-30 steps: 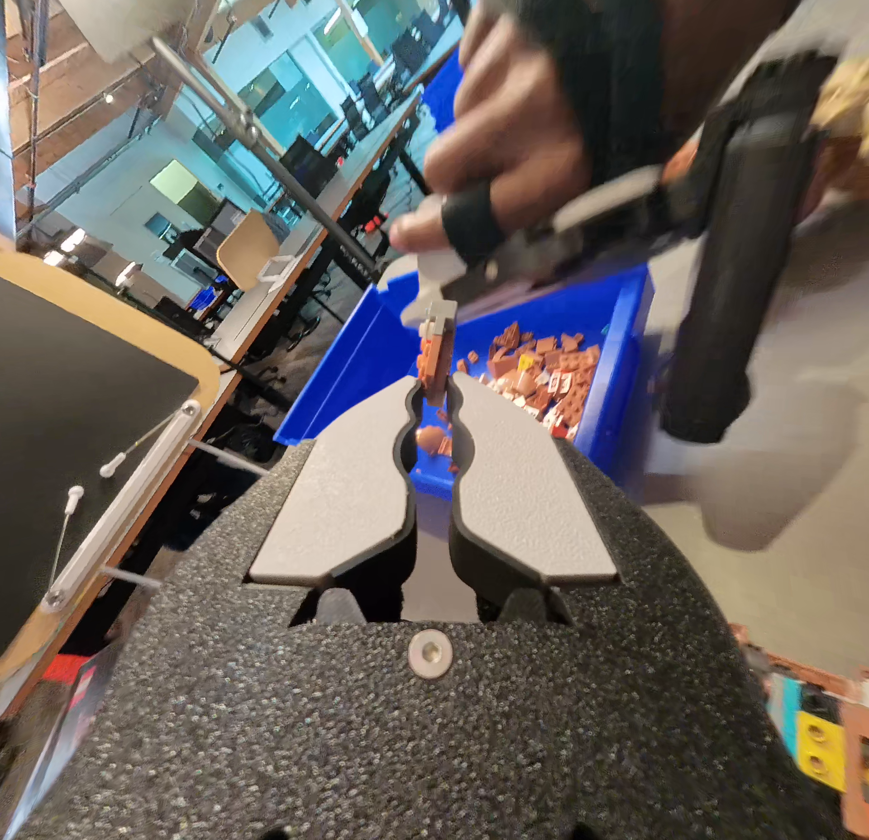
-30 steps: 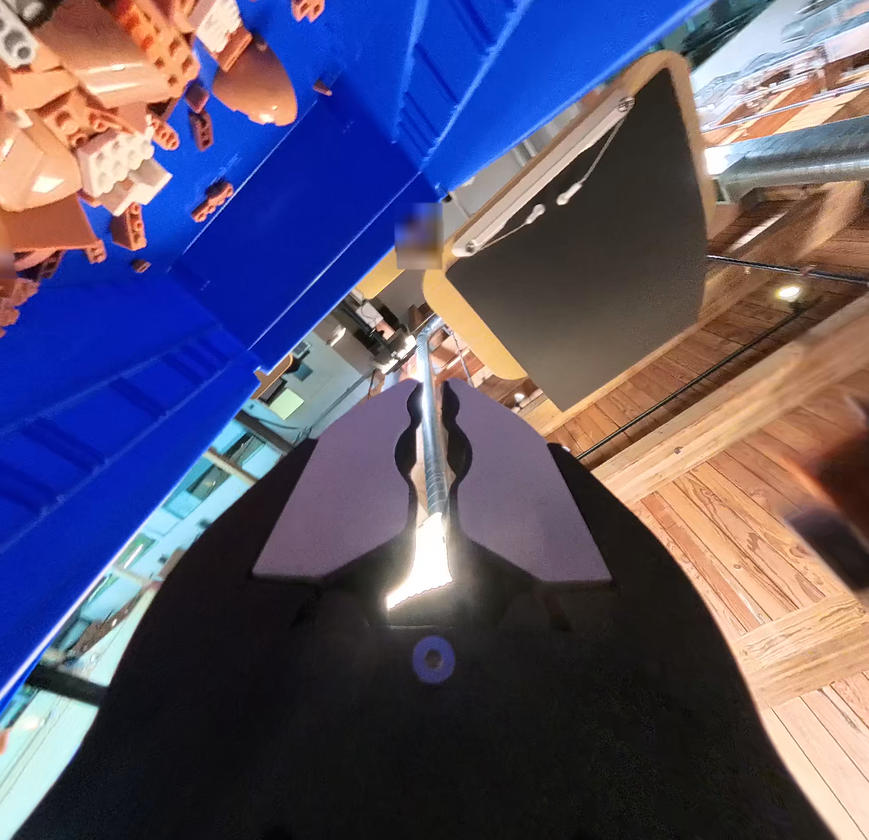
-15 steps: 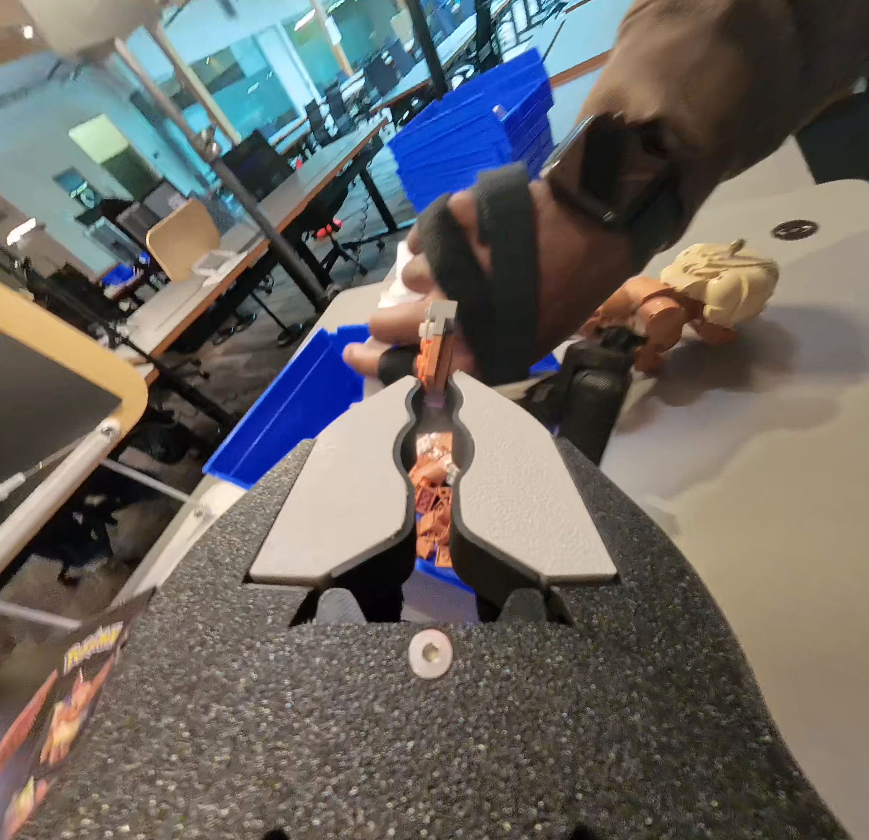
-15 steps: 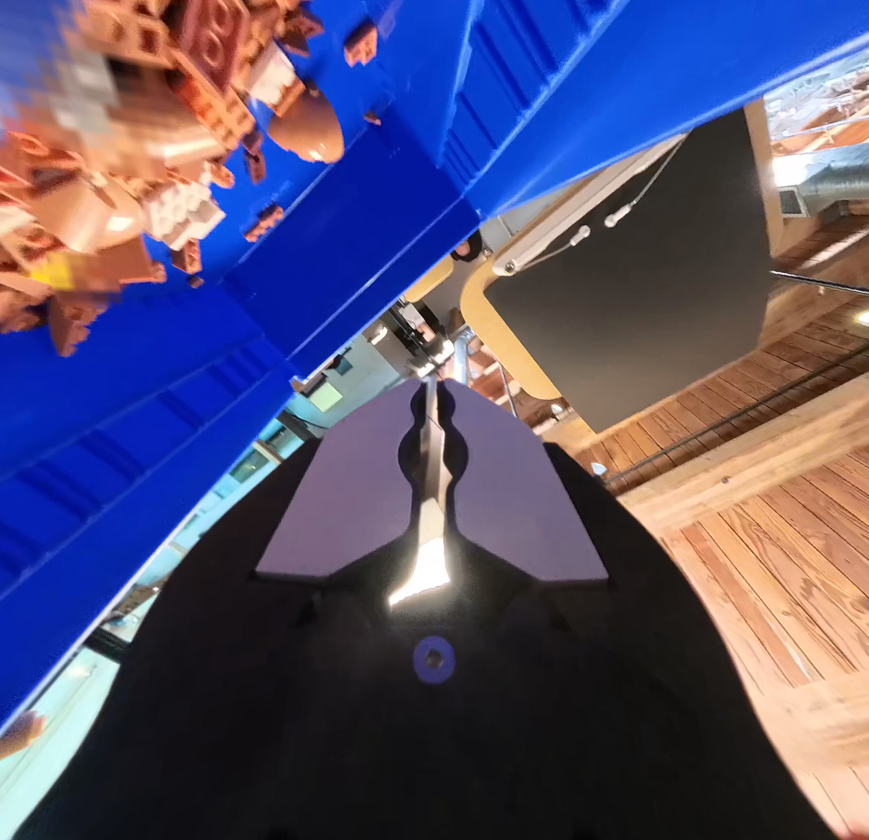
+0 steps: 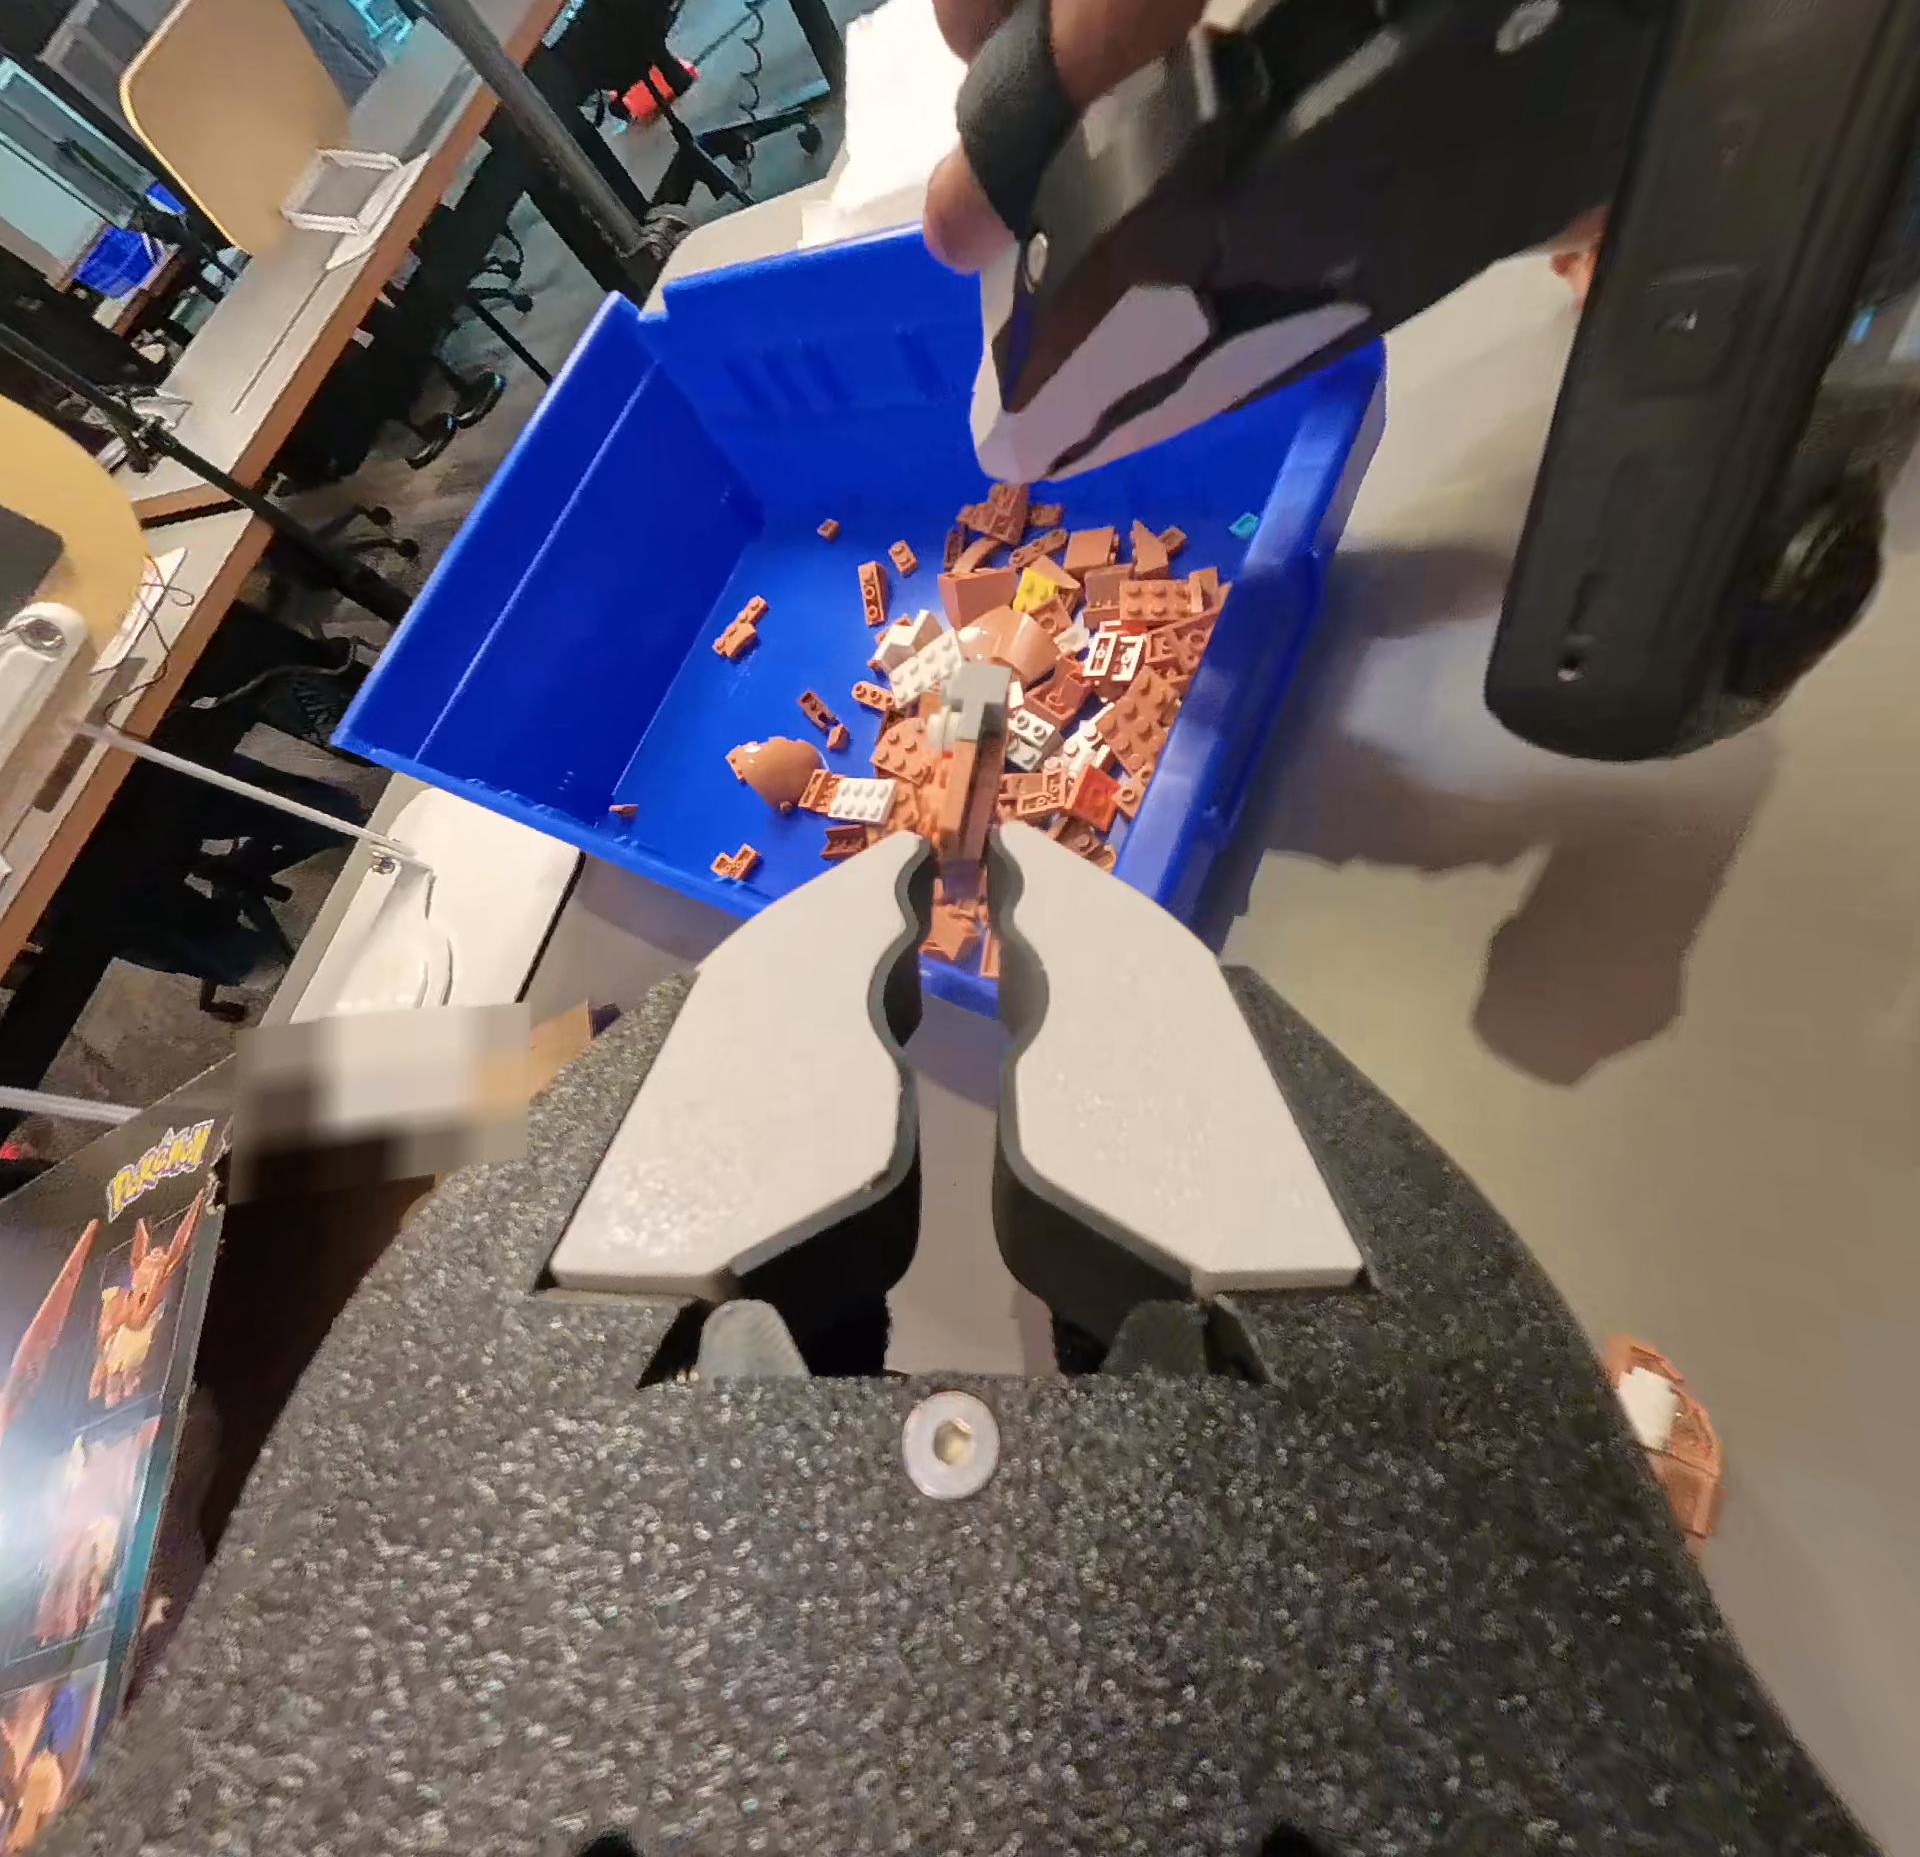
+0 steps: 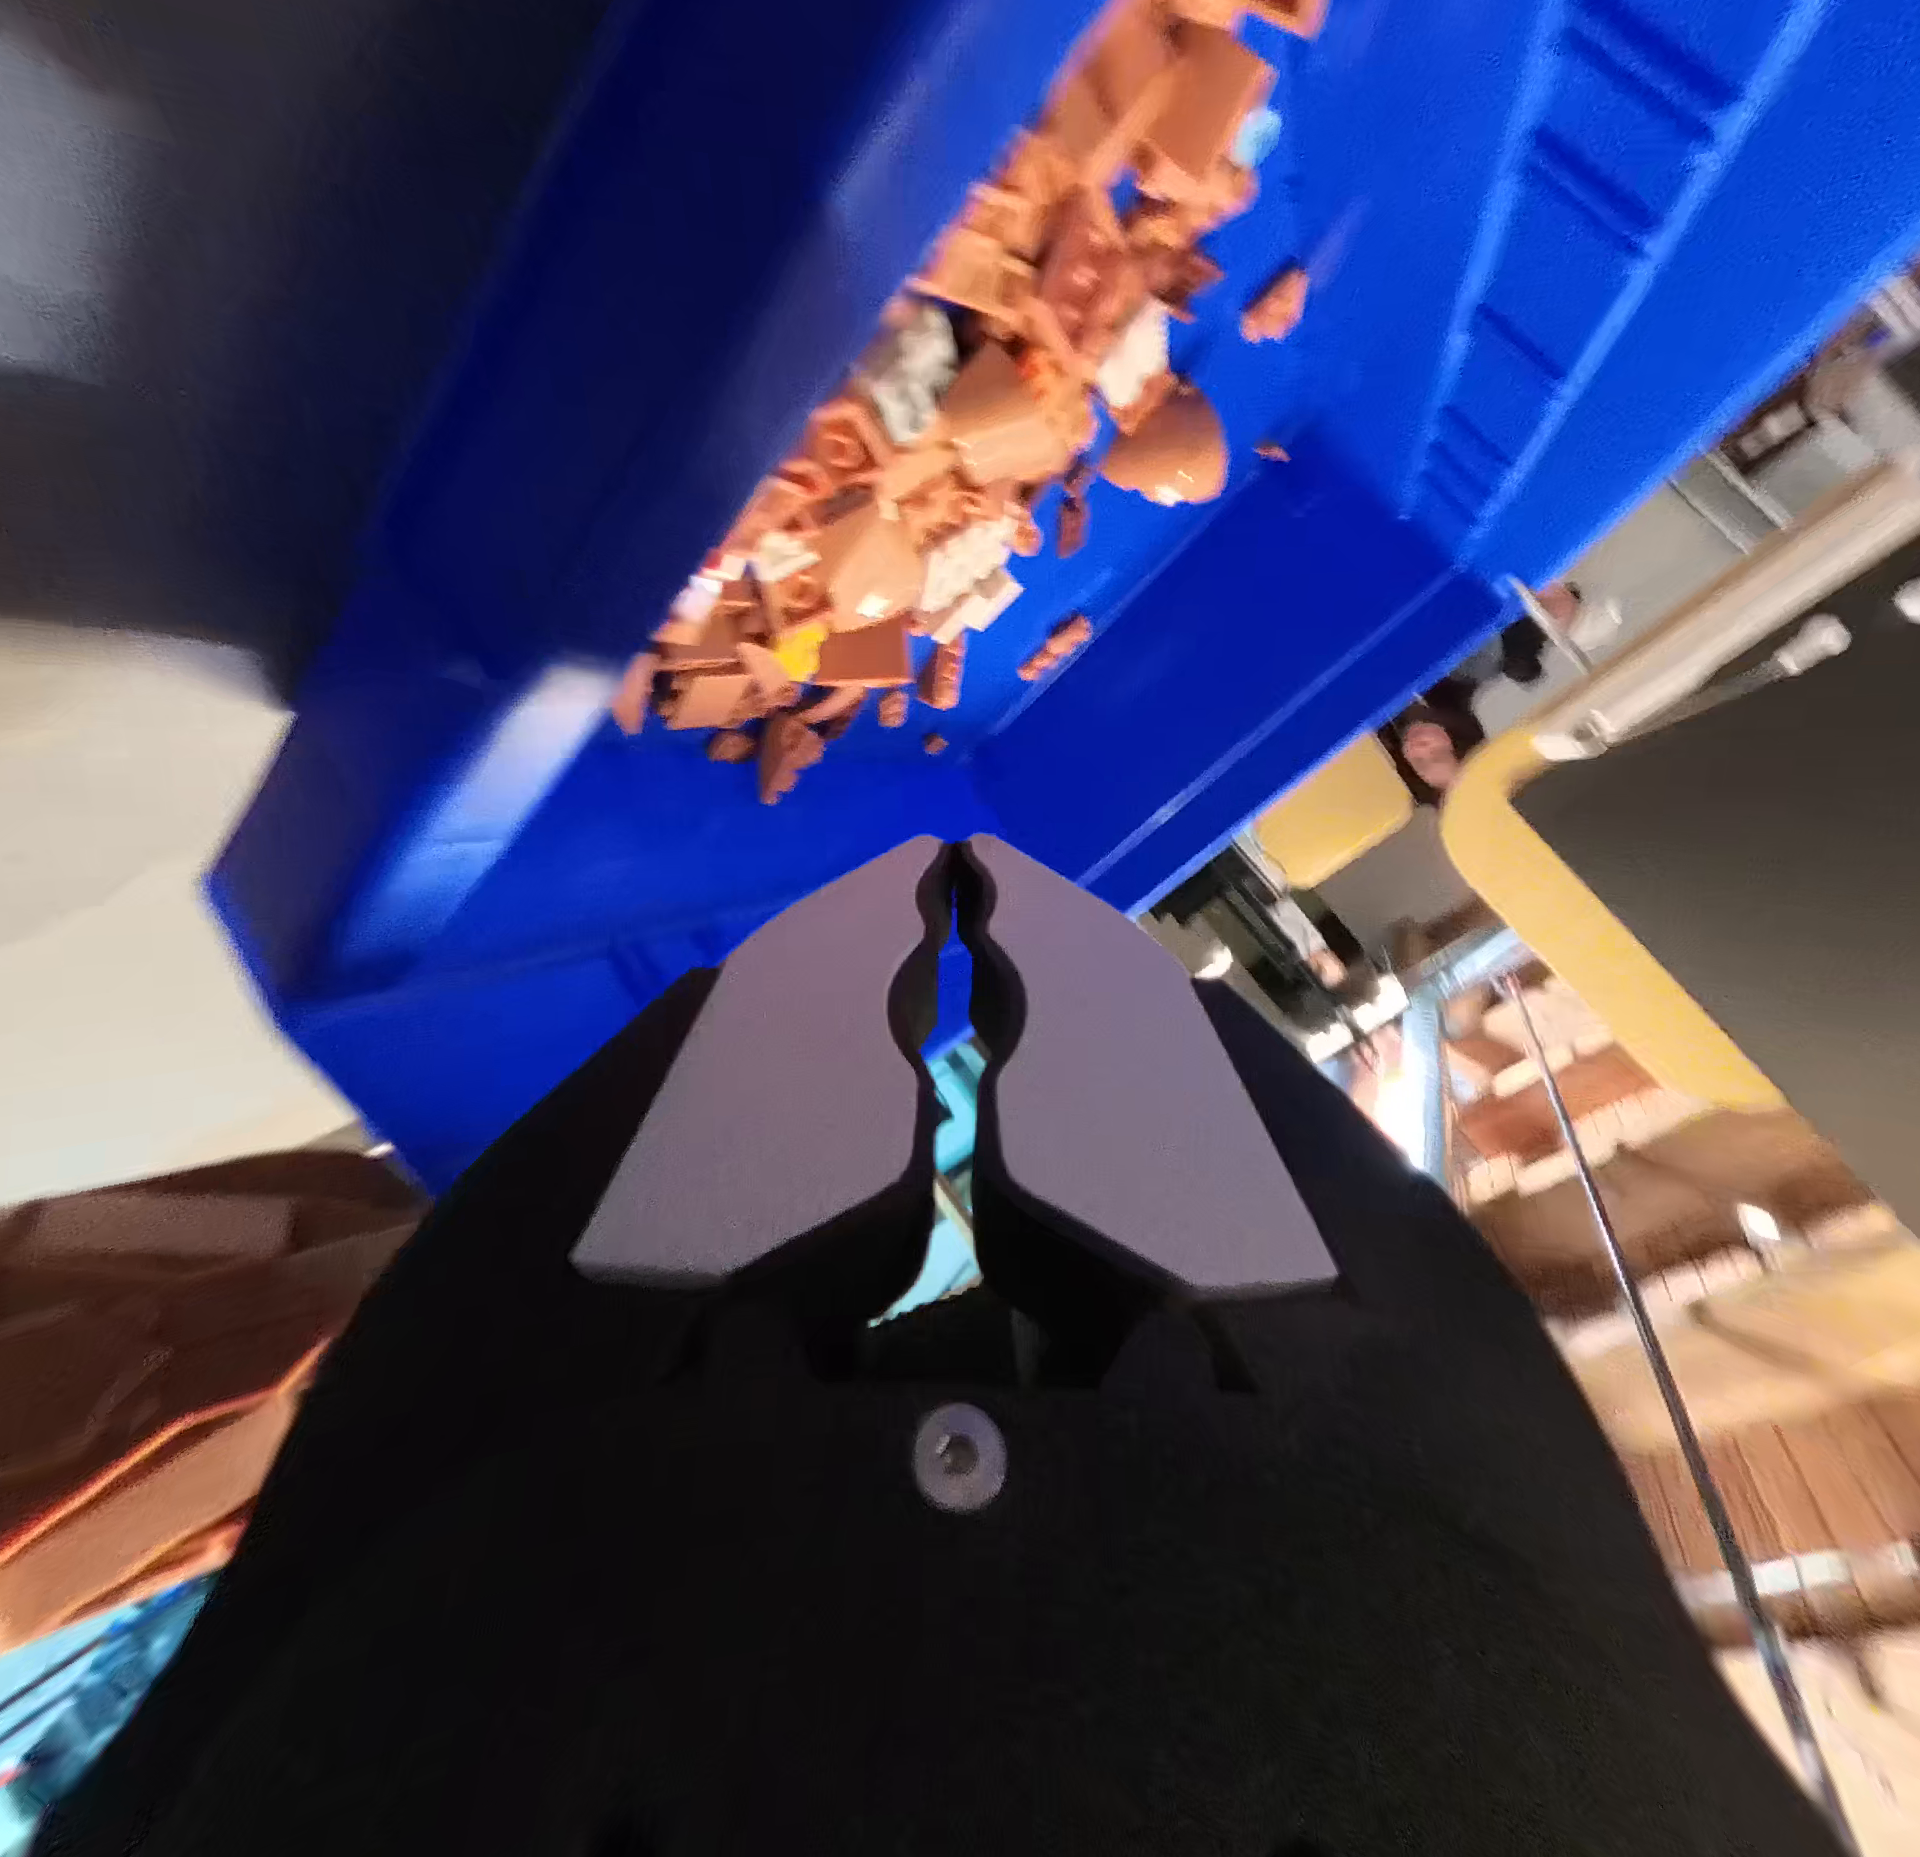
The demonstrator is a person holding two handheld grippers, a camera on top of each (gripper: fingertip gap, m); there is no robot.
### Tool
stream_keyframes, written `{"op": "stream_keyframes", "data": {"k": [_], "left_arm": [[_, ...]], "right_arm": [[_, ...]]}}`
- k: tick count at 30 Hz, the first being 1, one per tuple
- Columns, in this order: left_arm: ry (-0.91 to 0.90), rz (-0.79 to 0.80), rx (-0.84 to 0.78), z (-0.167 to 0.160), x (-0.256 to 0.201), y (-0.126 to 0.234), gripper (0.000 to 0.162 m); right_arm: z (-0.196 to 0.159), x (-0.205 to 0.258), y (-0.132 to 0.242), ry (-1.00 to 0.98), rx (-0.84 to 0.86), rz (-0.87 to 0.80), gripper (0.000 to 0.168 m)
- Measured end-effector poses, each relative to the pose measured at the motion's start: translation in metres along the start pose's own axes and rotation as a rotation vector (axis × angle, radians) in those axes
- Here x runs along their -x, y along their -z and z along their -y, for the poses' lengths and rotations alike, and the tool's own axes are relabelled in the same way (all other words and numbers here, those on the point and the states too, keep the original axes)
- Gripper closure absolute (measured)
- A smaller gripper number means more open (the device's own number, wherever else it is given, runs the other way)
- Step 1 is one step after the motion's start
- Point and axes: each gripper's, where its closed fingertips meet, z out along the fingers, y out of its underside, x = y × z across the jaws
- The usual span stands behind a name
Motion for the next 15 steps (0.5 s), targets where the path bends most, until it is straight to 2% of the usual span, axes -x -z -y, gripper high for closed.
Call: {"op": "stream_keyframes", "data": {"k": [3,7,11,15], "left_arm": [[-0.038,-0.010,0.010,-0.001,-0.006,-0.004,0.153],[-0.077,-0.003,0.030,-0.004,-0.009,-0.007,0.153],[-0.044,-0.004,0.016,-0.004,-0.004,-0.010,0.153],[-0.023,0.018,-0.016,-0.002,0.003,-0.010,0.152]], "right_arm": [[0.012,0.016,0.006,0.079,-0.095,0.050,0.168],[0.019,0.007,0.011,0.142,-0.093,-0.060,0.168],[0.019,-0.014,0.022,0.364,0.022,-0.182,0.168],[0.048,-0.050,0.061,0.661,0.078,-0.374,0.168]]}}
